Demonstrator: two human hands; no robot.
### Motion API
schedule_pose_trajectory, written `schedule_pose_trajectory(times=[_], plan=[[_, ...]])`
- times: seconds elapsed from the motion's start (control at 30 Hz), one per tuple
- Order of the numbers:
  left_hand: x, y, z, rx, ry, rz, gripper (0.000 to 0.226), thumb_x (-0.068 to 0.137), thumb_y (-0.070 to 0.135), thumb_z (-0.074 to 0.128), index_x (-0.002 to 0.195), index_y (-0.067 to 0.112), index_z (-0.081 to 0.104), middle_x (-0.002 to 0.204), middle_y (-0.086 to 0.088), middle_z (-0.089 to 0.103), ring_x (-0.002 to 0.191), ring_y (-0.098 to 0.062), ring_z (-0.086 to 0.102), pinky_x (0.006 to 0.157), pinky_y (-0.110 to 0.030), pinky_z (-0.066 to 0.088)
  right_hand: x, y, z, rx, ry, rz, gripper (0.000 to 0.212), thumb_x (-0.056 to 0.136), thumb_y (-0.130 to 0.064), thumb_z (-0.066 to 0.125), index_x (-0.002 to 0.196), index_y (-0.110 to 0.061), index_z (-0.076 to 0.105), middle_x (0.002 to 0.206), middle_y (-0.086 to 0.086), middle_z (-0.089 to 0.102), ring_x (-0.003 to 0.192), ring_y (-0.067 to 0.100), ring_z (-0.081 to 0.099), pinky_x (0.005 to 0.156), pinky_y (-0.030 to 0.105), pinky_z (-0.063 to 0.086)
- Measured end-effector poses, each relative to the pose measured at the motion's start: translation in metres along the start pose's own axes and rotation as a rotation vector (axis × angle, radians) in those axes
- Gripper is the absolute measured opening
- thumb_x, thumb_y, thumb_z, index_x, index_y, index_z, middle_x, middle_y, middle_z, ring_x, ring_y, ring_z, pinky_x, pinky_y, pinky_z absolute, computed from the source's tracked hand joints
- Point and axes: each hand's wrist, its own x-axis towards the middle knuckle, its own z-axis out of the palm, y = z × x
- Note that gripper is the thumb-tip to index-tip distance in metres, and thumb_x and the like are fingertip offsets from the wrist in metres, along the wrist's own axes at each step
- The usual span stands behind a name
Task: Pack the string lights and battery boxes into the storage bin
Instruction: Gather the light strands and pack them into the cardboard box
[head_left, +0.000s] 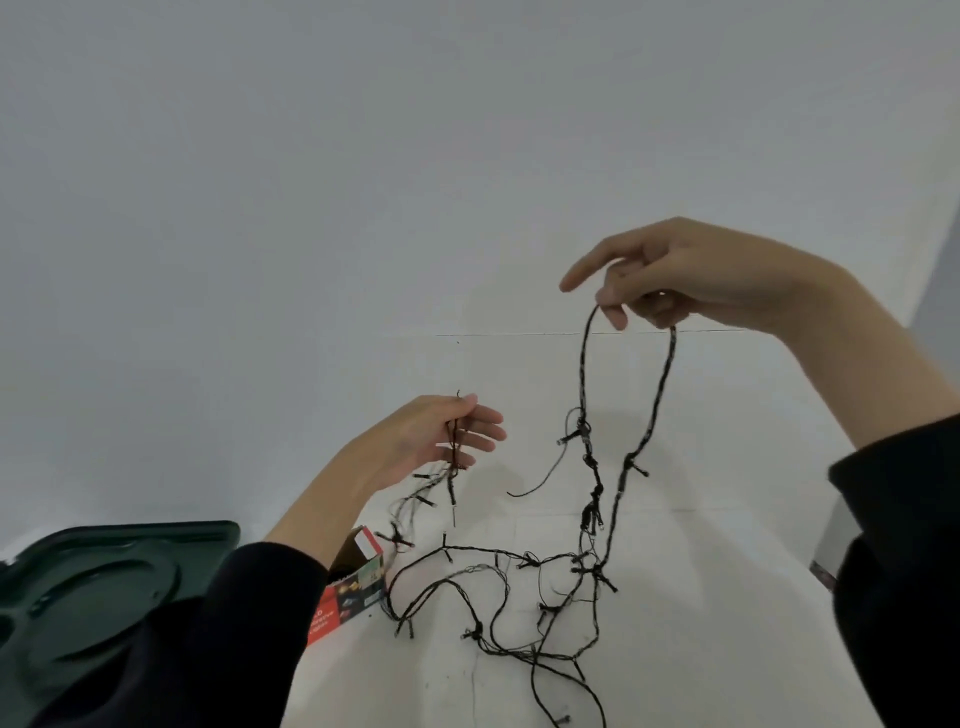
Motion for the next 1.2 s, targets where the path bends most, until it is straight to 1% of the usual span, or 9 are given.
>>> schedule_pose_trajectory(times=[0.3, 0.43, 0.53, 0.67, 0.8, 0.87, 1.0, 1.1, 1.2], plan=[[0.002, -0.005, 0.034, -0.196, -0.169, -0.023, 0.037, 0.100, 0.018, 0.032, 0.095, 0.005, 0.065, 0.084, -0.013, 0.073, 0.094, -0.029, 0.068, 0.097, -0.041, 0.046, 0.030, 0.011, 0.016, 0.285, 0.148, -0.020, 0.021, 0.091, -0.002, 0.052, 0.097, -0.014, 0.069, 0.065, 0.005, 0.057, 0.050, 0.013, 0.024, 0.047, 0.024, 0.019], [-0.003, -0.006, 0.037, -0.222, -0.162, -0.066, 0.028, 0.099, 0.019, 0.035, 0.084, 0.010, 0.057, 0.047, 0.006, 0.037, 0.044, -0.012, 0.045, 0.064, -0.026, 0.051, 0.032, 0.042, 0.008, 0.298, 0.308, 0.039, 0.020, 0.090, -0.002, 0.054, 0.096, -0.014, 0.069, 0.066, 0.004, 0.060, 0.049, 0.012, 0.028, 0.044, 0.020, 0.023], [-0.005, 0.001, 0.025, -0.302, -0.174, -0.054, 0.024, 0.097, 0.023, 0.038, 0.078, 0.013, 0.051, 0.045, 0.010, 0.024, 0.036, -0.004, 0.023, 0.035, -0.016, 0.023, 0.024, 0.076, 0.004, 0.253, 0.364, 0.125, 0.018, 0.089, -0.003, 0.056, 0.098, -0.012, 0.069, 0.066, 0.004, 0.063, 0.051, 0.012, 0.033, 0.047, 0.020, 0.029], [-0.005, 0.025, 0.007, -0.290, -0.120, 0.009, 0.028, 0.098, 0.025, 0.037, 0.075, 0.013, 0.050, 0.043, 0.012, 0.023, 0.033, -0.001, 0.020, 0.032, -0.015, 0.012, 0.000, 0.128, 0.021, 0.276, 0.166, 0.229, 0.021, 0.089, -0.001, 0.056, 0.100, -0.013, 0.069, 0.068, 0.007, 0.063, 0.055, 0.012, 0.041, 0.053, 0.022, 0.035], [-0.005, 0.059, 0.009, 0.011, -0.085, 0.048, 0.028, 0.100, 0.025, 0.035, 0.078, 0.013, 0.046, 0.044, 0.012, 0.021, 0.035, -0.002, 0.017, 0.035, -0.017, 0.011, -0.012, 0.152, 0.064, 0.333, -0.085, 0.293, 0.022, 0.090, -0.003, 0.055, 0.108, -0.012, 0.066, 0.080, 0.009, 0.065, 0.065, 0.014, 0.053, 0.069, 0.027, 0.044], [-0.005, 0.076, 0.016, 0.156, -0.101, 0.036, 0.028, 0.101, 0.026, 0.033, 0.078, 0.014, 0.046, 0.045, 0.012, 0.021, 0.035, -0.003, 0.016, 0.035, -0.016, 0.012, -0.009, 0.154, 0.085, 0.305, -0.158, 0.276, 0.038, 0.086, -0.018, 0.066, 0.122, -0.025, 0.056, 0.105, 0.005, 0.066, 0.089, 0.013, 0.060, 0.087, 0.031, 0.047], [-0.004, 0.106, 0.035, 0.343, -0.144, -0.016, 0.030, 0.102, 0.026, 0.032, 0.078, 0.014, 0.046, 0.046, 0.012, 0.020, 0.035, -0.002, 0.015, 0.033, -0.014, 0.012, 0.005, 0.136, 0.121, 0.385, -0.105, 0.194, 0.099, 0.063, -0.043, 0.077, 0.142, -0.047, 0.017, 0.139, -0.008, 0.038, 0.129, 0.007, 0.035, 0.110, 0.033, 0.026], [-0.004, 0.122, 0.043, 0.347, -0.151, 0.010, 0.031, 0.102, 0.026, 0.032, 0.076, 0.015, 0.045, 0.045, 0.012, 0.020, 0.035, -0.002, 0.016, 0.034, -0.015, 0.012, 0.019, 0.121, 0.150, 0.495, 0.046, 0.145, 0.095, 0.070, -0.024, 0.081, 0.143, -0.035, 0.021, 0.127, -0.001, 0.051, 0.119, 0.007, 0.047, 0.098, 0.024, 0.037], [-0.010, 0.137, 0.040, 0.232, -0.127, 0.085, 0.031, 0.101, 0.026, 0.032, 0.075, 0.016, 0.044, 0.043, 0.013, 0.019, 0.034, -0.002, 0.016, 0.033, -0.015, 0.013, 0.027, 0.121, 0.169, 0.614, 0.231, 0.195, 0.044, 0.081, -0.003, 0.068, 0.122, -0.011, 0.054, 0.082, 0.009, 0.068, 0.073, 0.015, 0.065, 0.073, 0.020, 0.050]])
